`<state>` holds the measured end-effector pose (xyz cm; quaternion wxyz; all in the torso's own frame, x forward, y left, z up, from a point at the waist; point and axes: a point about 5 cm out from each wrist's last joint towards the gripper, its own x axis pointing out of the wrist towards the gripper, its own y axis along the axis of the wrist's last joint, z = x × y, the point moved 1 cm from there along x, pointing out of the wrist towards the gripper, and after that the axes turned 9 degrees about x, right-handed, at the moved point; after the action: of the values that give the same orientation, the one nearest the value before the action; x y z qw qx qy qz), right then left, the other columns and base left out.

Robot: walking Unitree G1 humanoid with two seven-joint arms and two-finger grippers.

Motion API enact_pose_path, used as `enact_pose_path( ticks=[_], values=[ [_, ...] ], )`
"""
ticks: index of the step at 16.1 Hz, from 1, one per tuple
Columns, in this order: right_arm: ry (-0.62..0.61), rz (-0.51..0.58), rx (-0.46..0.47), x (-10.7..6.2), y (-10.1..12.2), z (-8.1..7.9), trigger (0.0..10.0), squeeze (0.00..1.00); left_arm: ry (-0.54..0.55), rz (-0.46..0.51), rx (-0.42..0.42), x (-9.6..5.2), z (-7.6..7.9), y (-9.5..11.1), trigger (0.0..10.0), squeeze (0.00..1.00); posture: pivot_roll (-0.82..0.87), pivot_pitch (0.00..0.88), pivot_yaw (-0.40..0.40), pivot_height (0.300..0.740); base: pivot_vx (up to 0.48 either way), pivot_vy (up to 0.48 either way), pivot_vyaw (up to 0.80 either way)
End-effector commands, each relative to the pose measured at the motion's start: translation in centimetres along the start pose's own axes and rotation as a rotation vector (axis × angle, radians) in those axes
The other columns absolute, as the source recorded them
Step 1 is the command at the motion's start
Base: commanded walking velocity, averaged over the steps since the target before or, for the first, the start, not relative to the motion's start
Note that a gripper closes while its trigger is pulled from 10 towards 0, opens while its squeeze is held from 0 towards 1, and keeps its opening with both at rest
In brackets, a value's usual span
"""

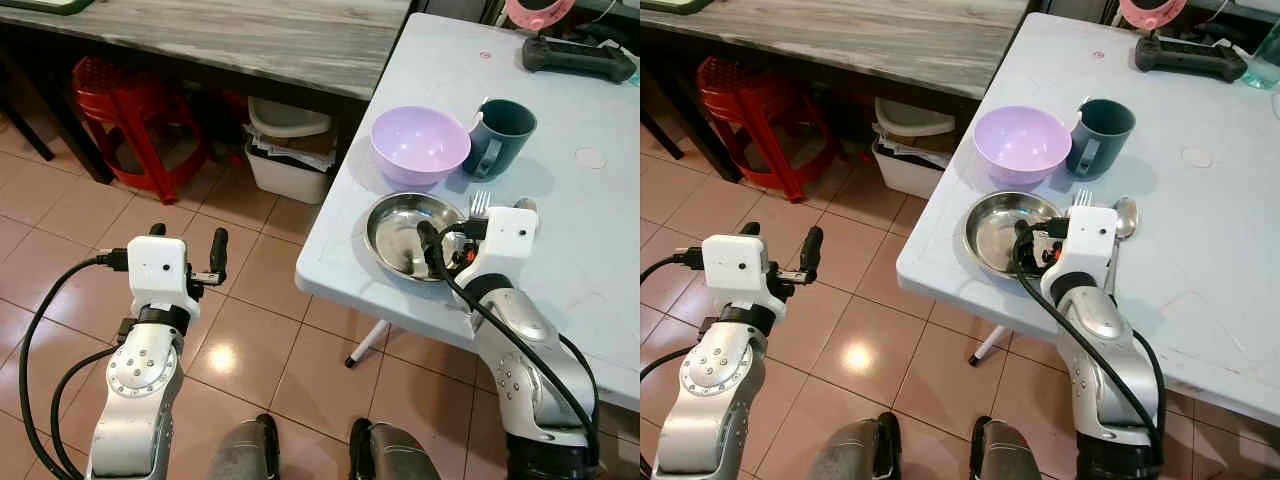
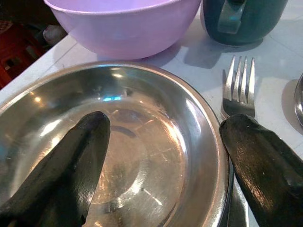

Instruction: Setting the table

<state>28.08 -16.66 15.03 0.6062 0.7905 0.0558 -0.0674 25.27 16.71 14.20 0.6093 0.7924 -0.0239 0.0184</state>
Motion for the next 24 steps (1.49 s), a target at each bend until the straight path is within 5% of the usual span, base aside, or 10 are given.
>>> enact_pose_path(
  ticks=[1,9,10,11,19,24],
  values=[
    [-0.025,-0.024,0.014,0.0,-0.4,0.5,10.0,0.0,-0.008,-0.004,-0.002,0.0,0.1,0.0,10.0,0.0,0.01,0.188,-0.005,0.74,0.0,0.0,0.0],
    [-0.06,-0.066,0.062,-0.1,-1.3,0.9,10.0,0.0,-0.016,-0.008,-0.001,-0.1,0.2,0.0,10.0,0.0,0.01,0.199,-0.001,0.74,0.0,0.0,0.0],
    [-0.06,-0.065,0.067,-0.1,-1.3,0.9,7.4,0.0,-0.017,-0.008,-0.002,-0.1,0.3,0.0,10.0,0.0,0.01,0.2,-0.001,0.74,0.0,0.0,0.0],
    [-0.058,-0.069,0.072,0.1,-1.4,0.8,0.0,0.0,-0.018,-0.009,-0.003,-0.1,0.3,0.0,10.0,0.0,0.01,0.202,-0.001,0.74,0.0,0.0,0.0],
    [-0.083,-0.125,0.108,0.4,-2.2,1.3,0.0,0.0,-0.025,-0.011,-0.009,-0.3,0.5,0.0,10.0,0.0,0.01,0.203,-0.008,0.74,0.0,0.0,0.0],
    [-0.105,-0.16,0.117,0.4,-2.6,1.5,0.0,0.0,-0.219,0.014,-0.106,-1.1,2.4,0.2,10.0,0.0,0.01,0.201,-0.01,0.74,0.0,0.0,0.0]
  ],
)
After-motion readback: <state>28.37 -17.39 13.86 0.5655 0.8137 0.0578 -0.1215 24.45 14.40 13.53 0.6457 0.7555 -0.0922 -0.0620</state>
